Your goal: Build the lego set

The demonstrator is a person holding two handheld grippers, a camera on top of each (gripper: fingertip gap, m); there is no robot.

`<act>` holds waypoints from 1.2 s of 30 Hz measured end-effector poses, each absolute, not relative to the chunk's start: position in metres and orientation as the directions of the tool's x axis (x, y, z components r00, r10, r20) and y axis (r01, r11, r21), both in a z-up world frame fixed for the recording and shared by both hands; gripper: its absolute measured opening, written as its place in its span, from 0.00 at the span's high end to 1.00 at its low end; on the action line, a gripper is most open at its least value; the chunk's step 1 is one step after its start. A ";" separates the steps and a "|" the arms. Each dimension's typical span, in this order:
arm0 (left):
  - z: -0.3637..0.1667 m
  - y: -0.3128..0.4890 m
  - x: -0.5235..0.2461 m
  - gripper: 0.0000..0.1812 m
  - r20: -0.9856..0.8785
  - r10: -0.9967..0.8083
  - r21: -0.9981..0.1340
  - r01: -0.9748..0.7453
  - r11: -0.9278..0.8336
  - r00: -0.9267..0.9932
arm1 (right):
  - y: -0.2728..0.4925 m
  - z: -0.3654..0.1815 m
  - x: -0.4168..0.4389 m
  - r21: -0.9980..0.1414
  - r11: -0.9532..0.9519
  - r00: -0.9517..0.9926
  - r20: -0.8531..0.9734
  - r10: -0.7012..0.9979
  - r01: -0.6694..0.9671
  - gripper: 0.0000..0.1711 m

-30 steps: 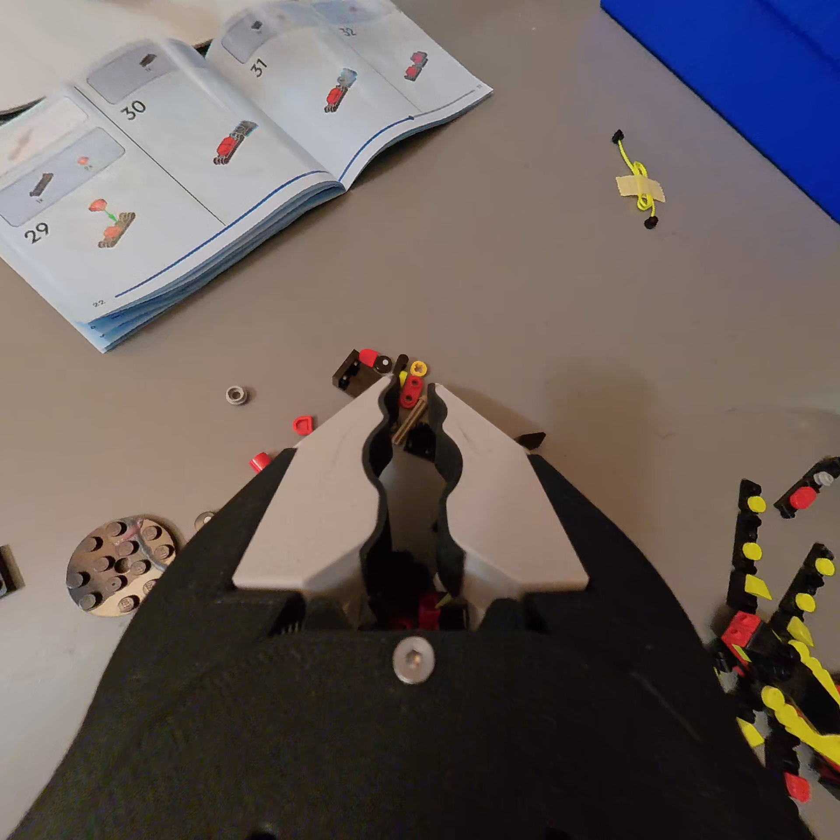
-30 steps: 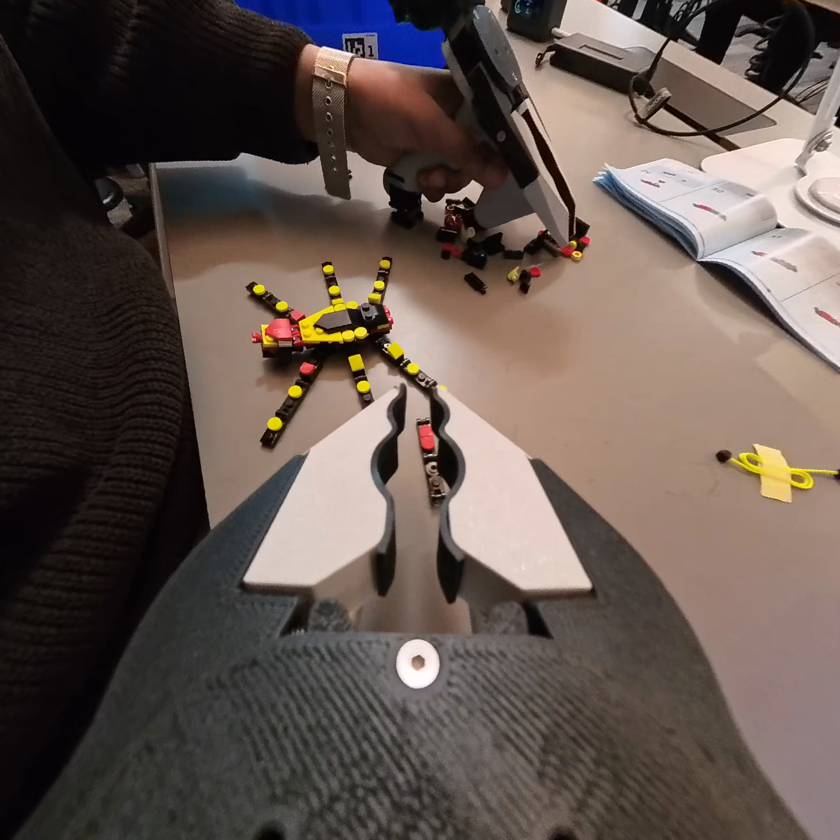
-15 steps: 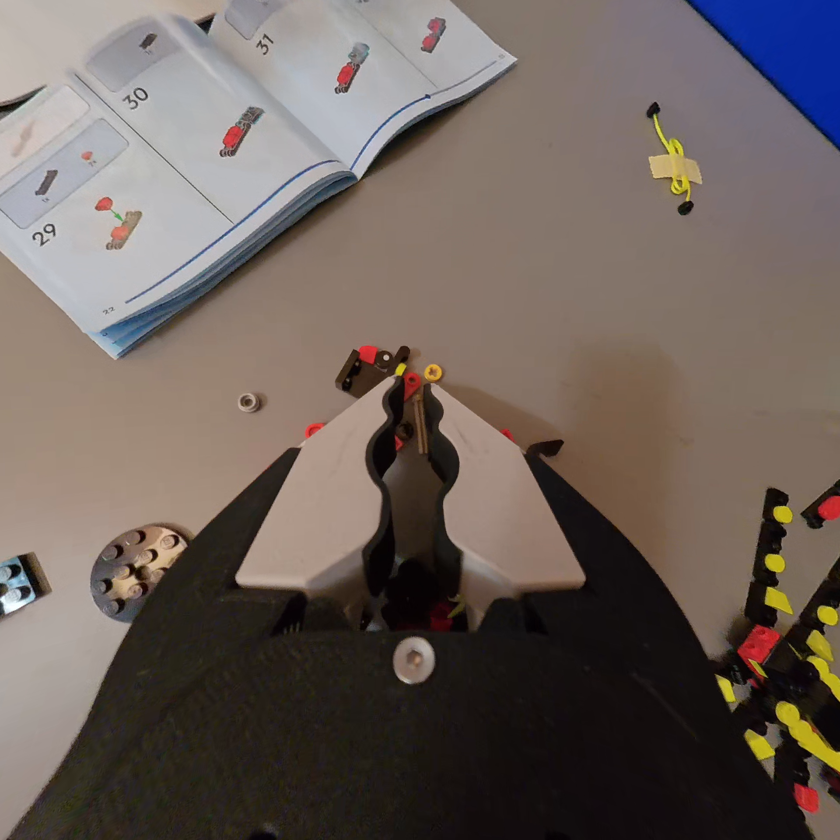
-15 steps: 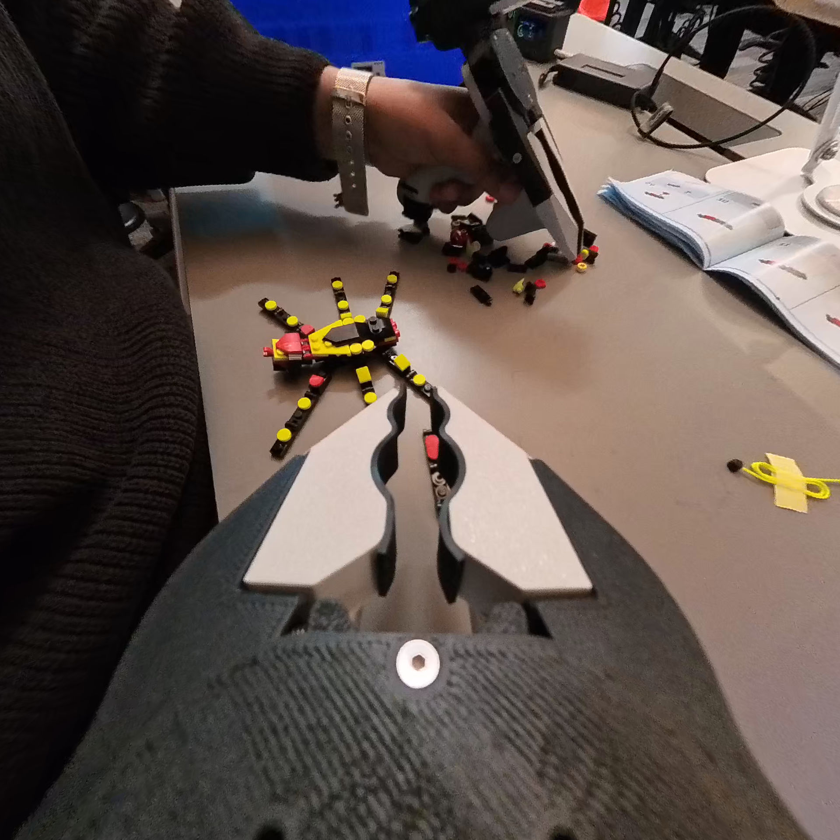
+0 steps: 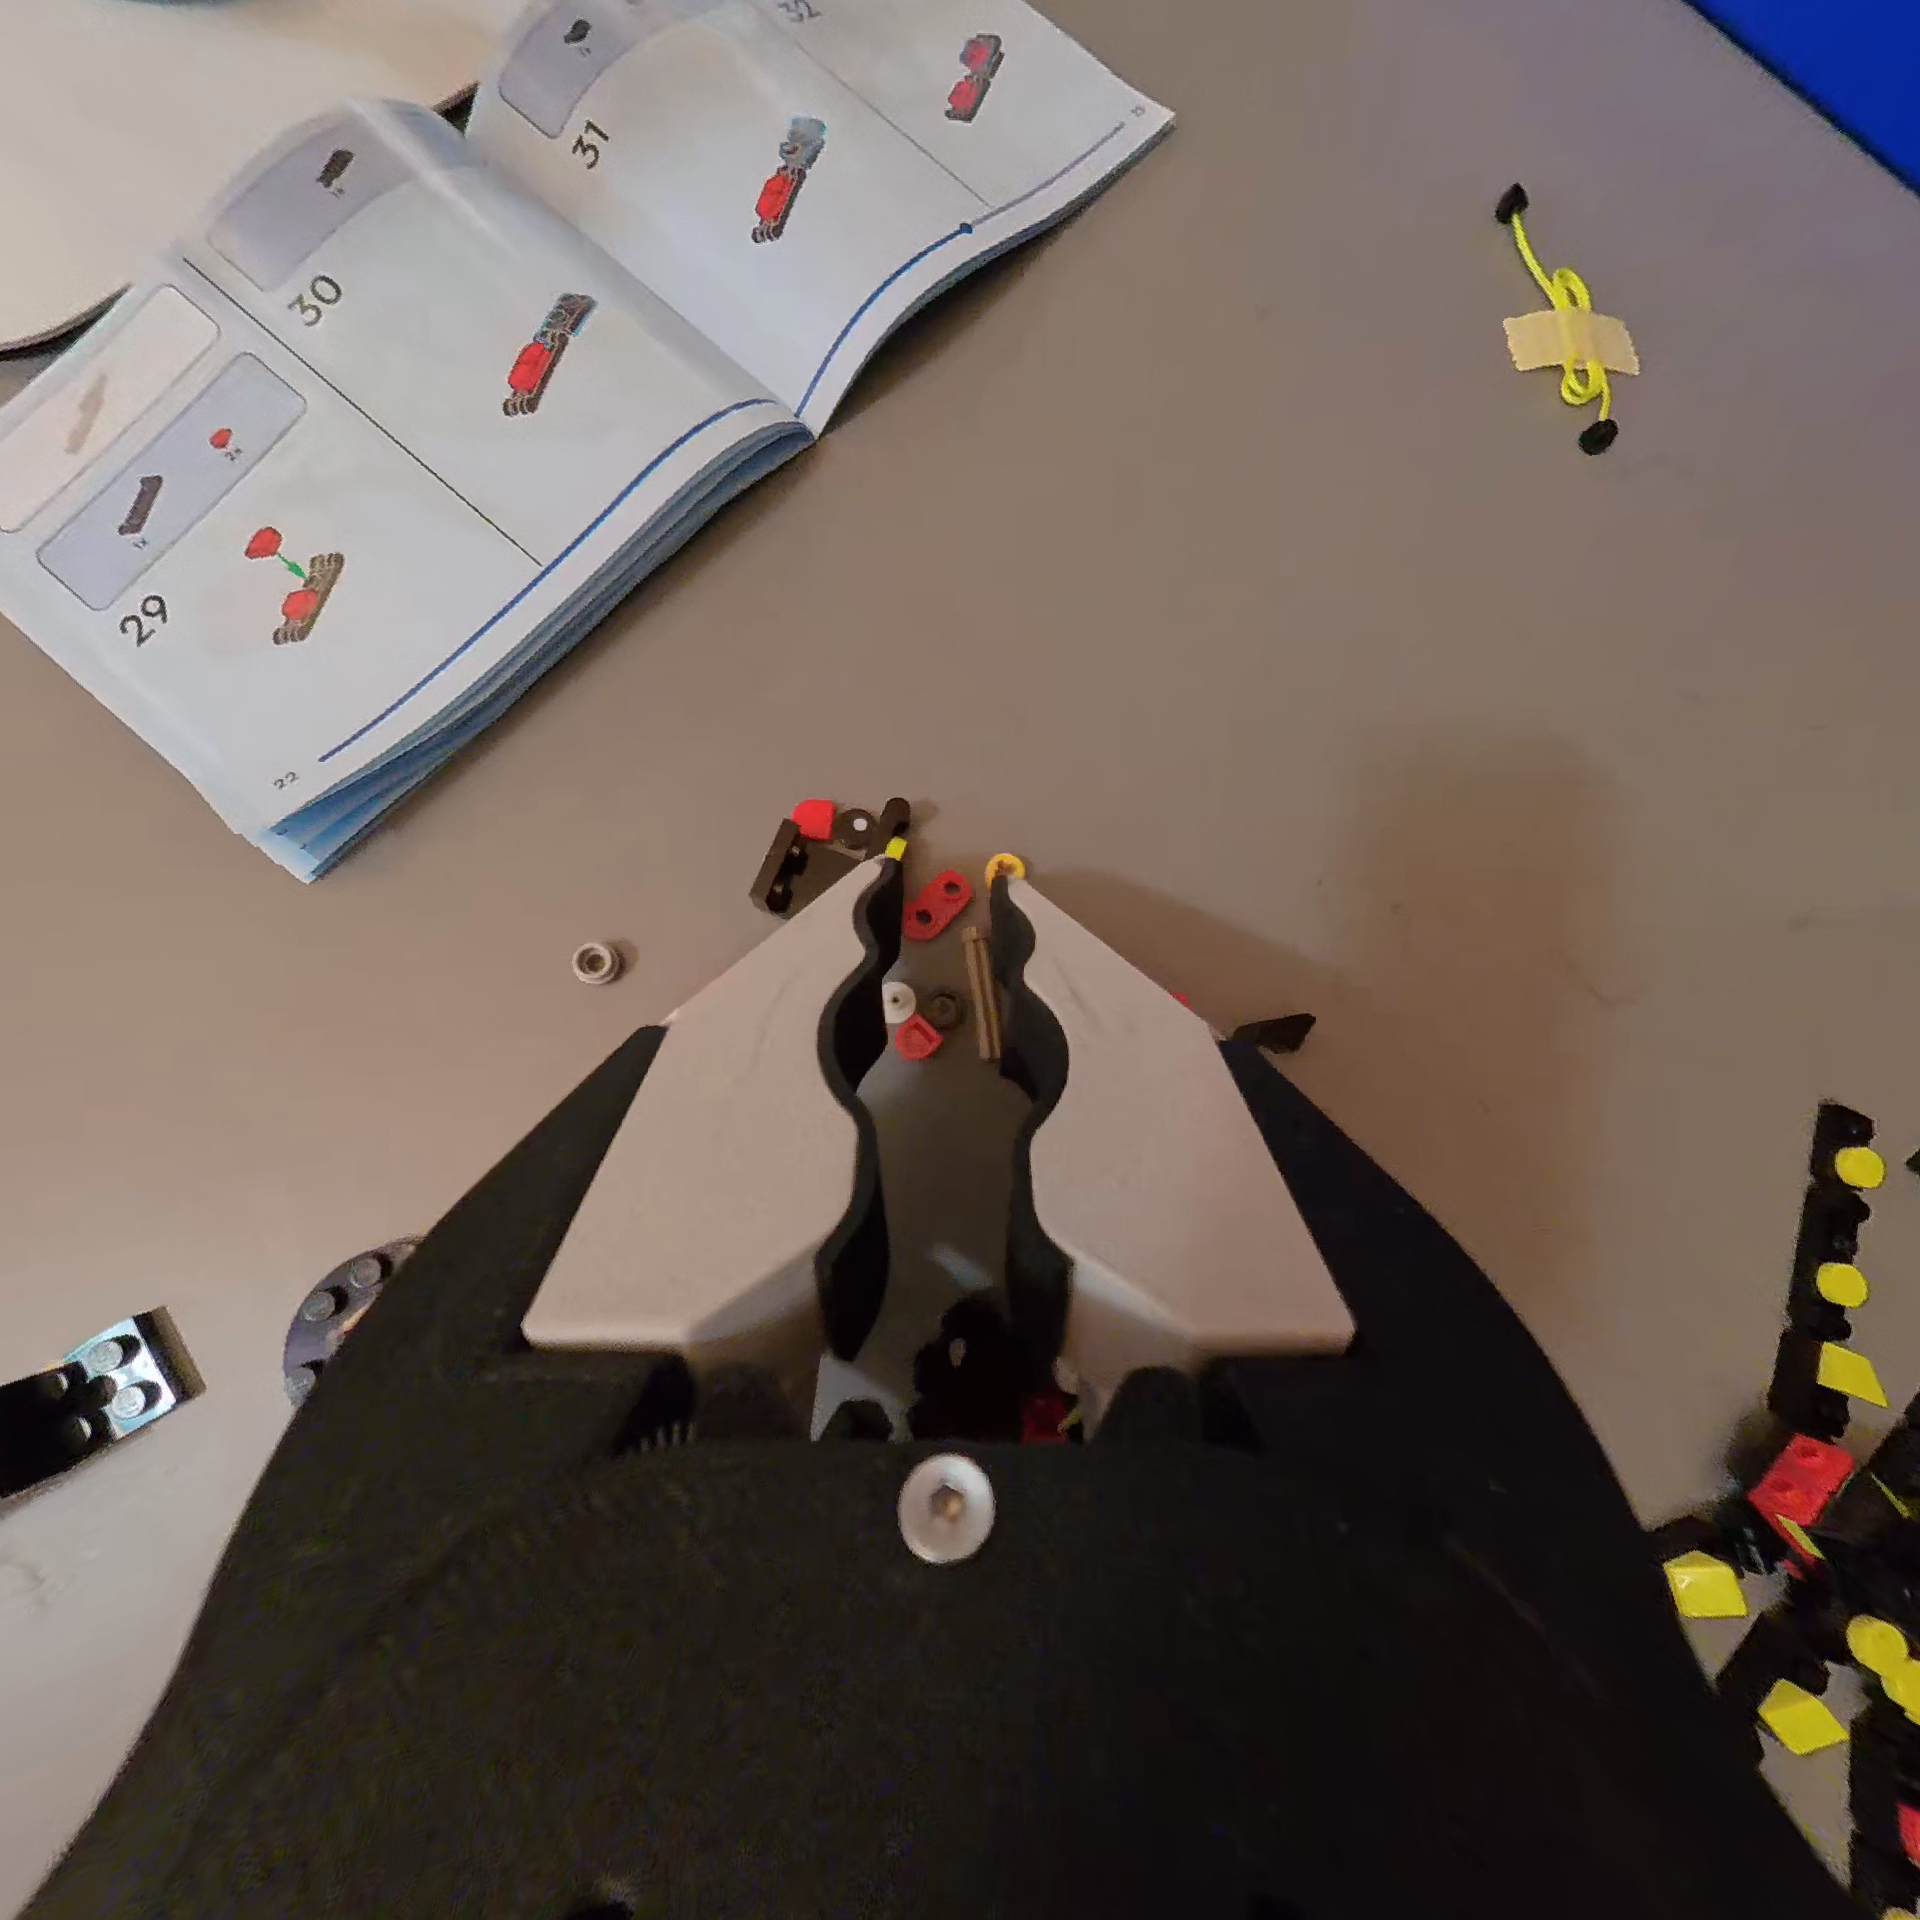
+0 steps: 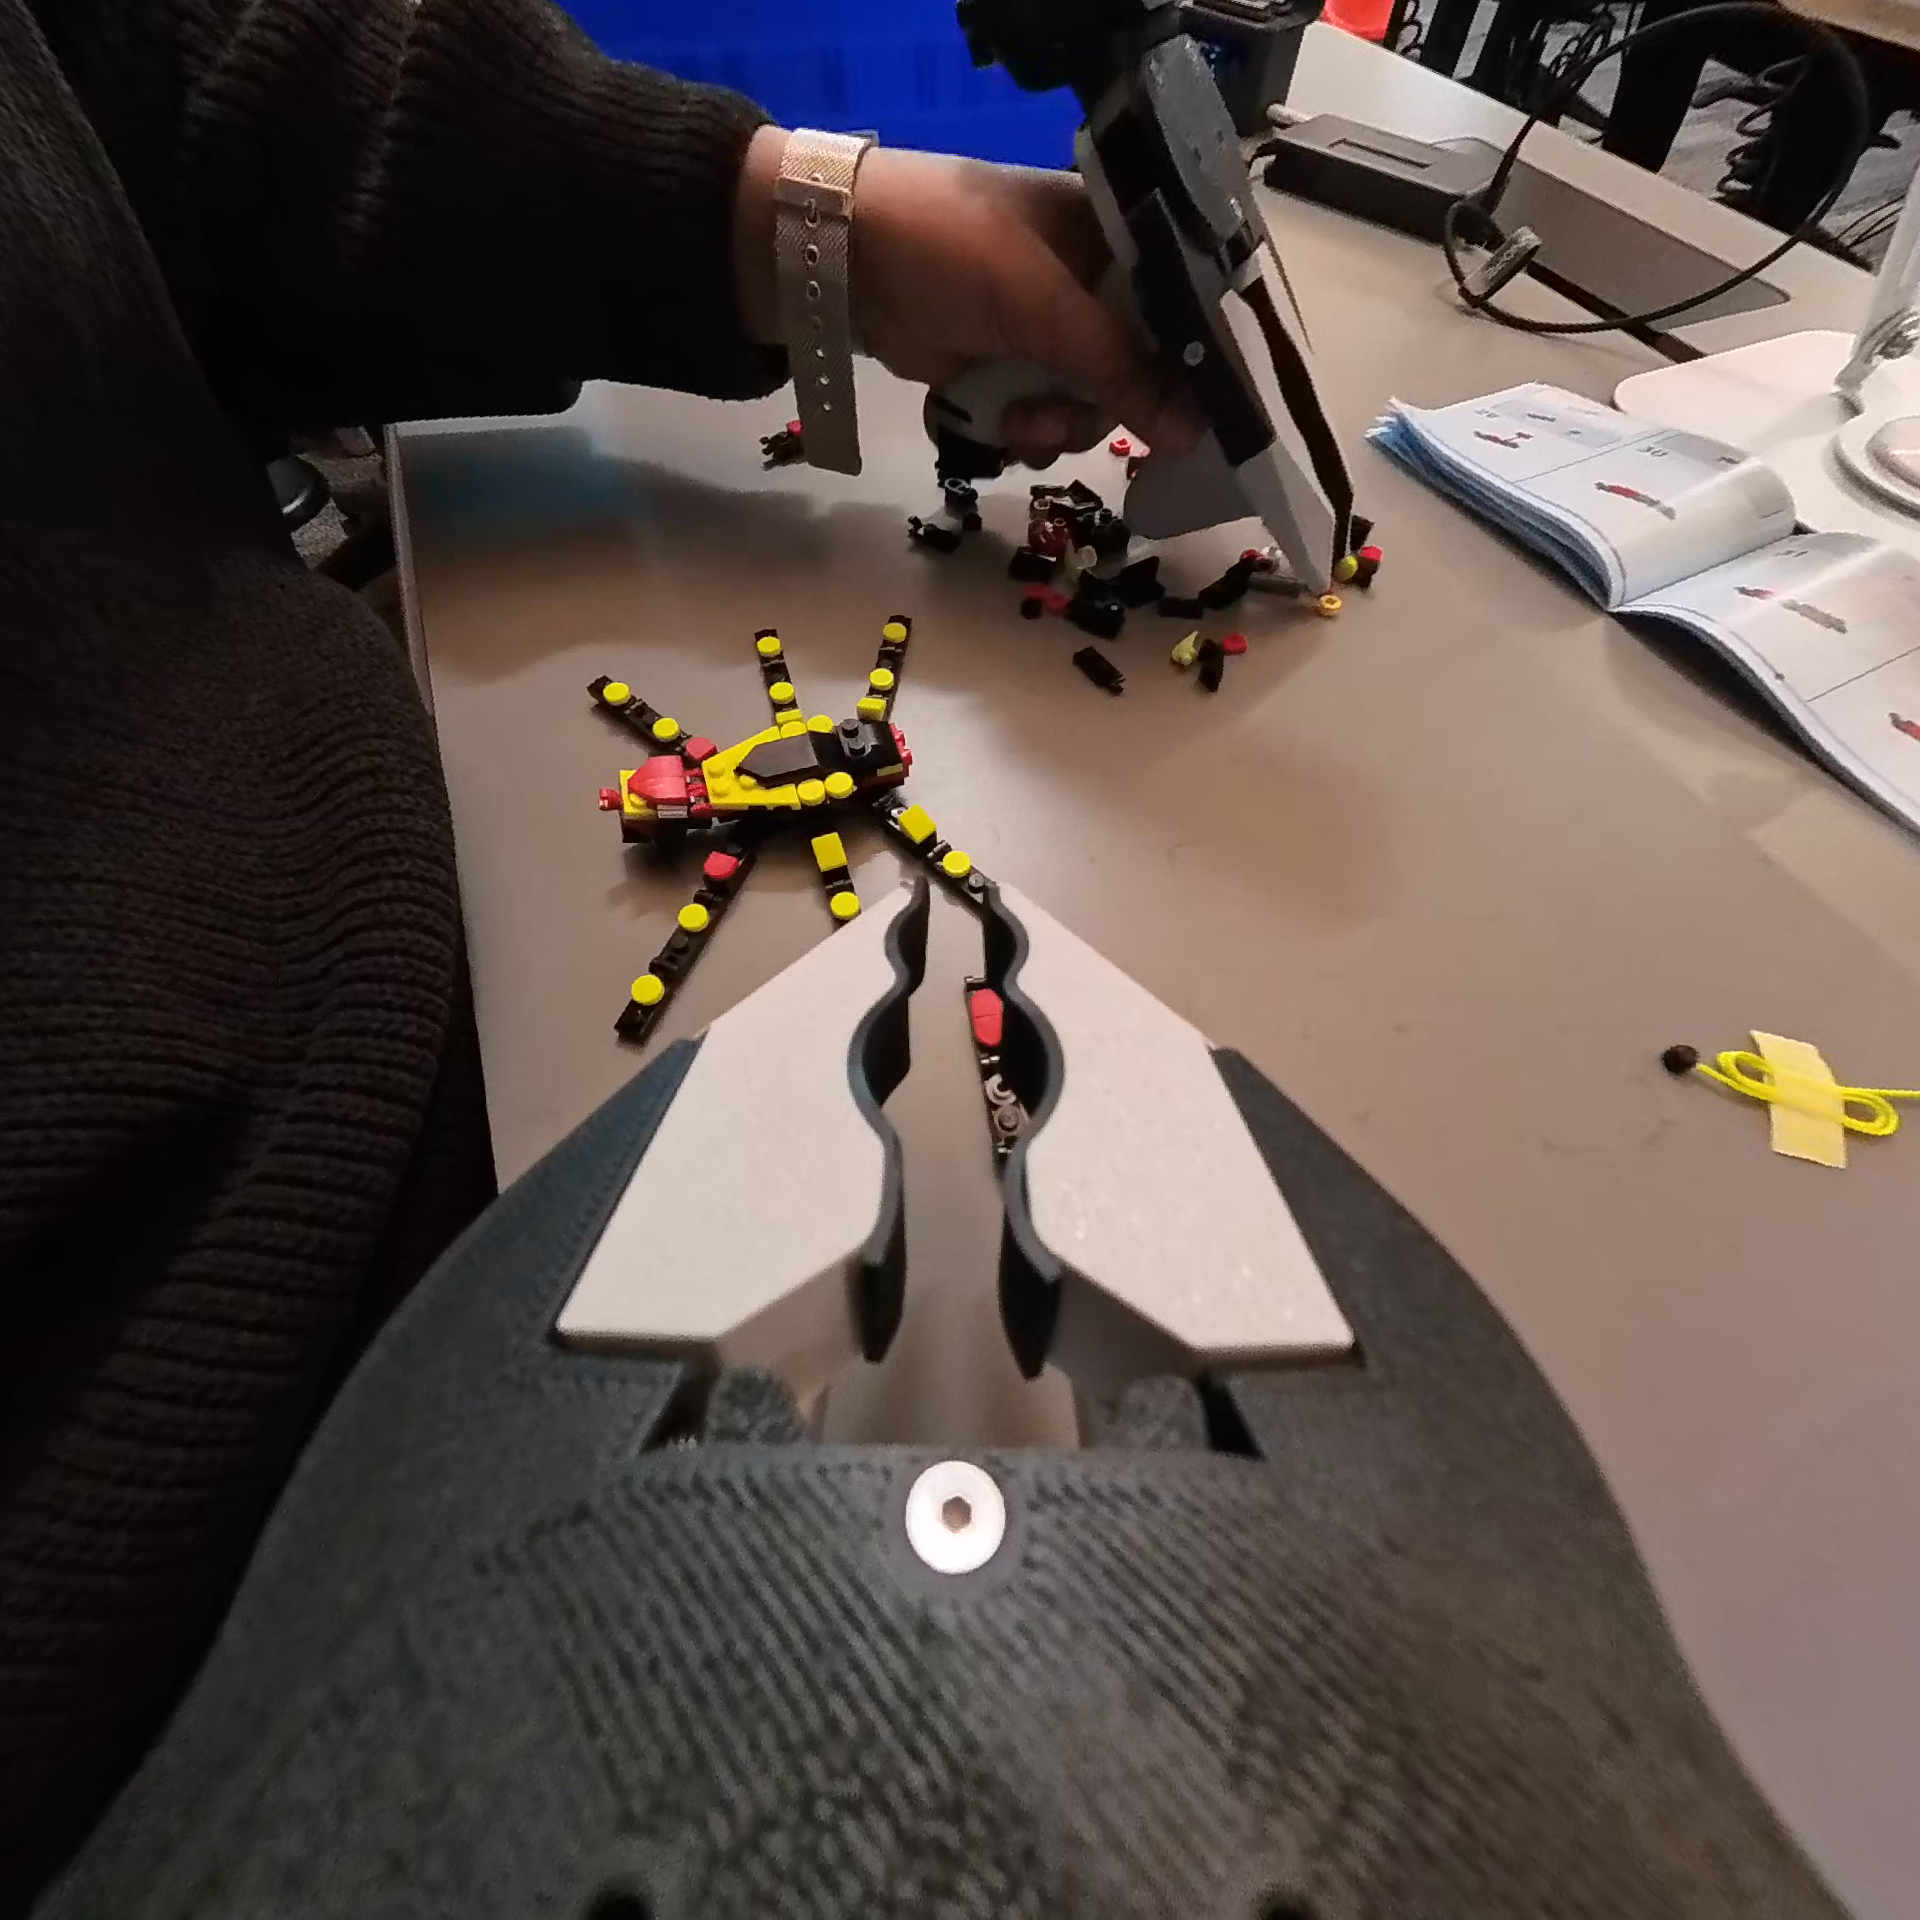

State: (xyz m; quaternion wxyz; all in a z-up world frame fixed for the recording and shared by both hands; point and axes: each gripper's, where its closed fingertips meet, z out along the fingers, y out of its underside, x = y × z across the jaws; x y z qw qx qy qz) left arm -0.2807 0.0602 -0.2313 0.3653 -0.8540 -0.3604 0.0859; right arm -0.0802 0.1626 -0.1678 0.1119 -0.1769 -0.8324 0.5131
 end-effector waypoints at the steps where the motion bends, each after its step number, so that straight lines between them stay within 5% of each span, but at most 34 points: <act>1: -0.231 0.059 -0.281 0.92 0.113 0.679 -0.685 0.552 -0.476 0.725 | 0.163 -0.168 -0.080 -0.894 0.411 -0.912 0.004 0.409 0.180 0.95; 18: -0.225 0.061 -0.274 0.86 0.034 0.593 -0.675 0.456 -0.580 0.805 | 0.163 -0.168 -0.080 -0.892 0.414 -0.912 0.005 0.409 0.181 0.95; 26: -0.204 0.045 -0.275 0.91 0.147 0.389 -0.655 0.384 -0.651 0.909 | 0.164 -0.169 -0.081 -0.892 0.414 -0.911 0.005 0.411 0.182 0.95; 36: -0.234 0.056 -0.277 0.93 0.059 0.259 -0.568 0.245 -0.786 0.964 | 0.166 -0.171 -0.084 -0.891 0.413 -0.908 -0.001 0.420 0.191 0.95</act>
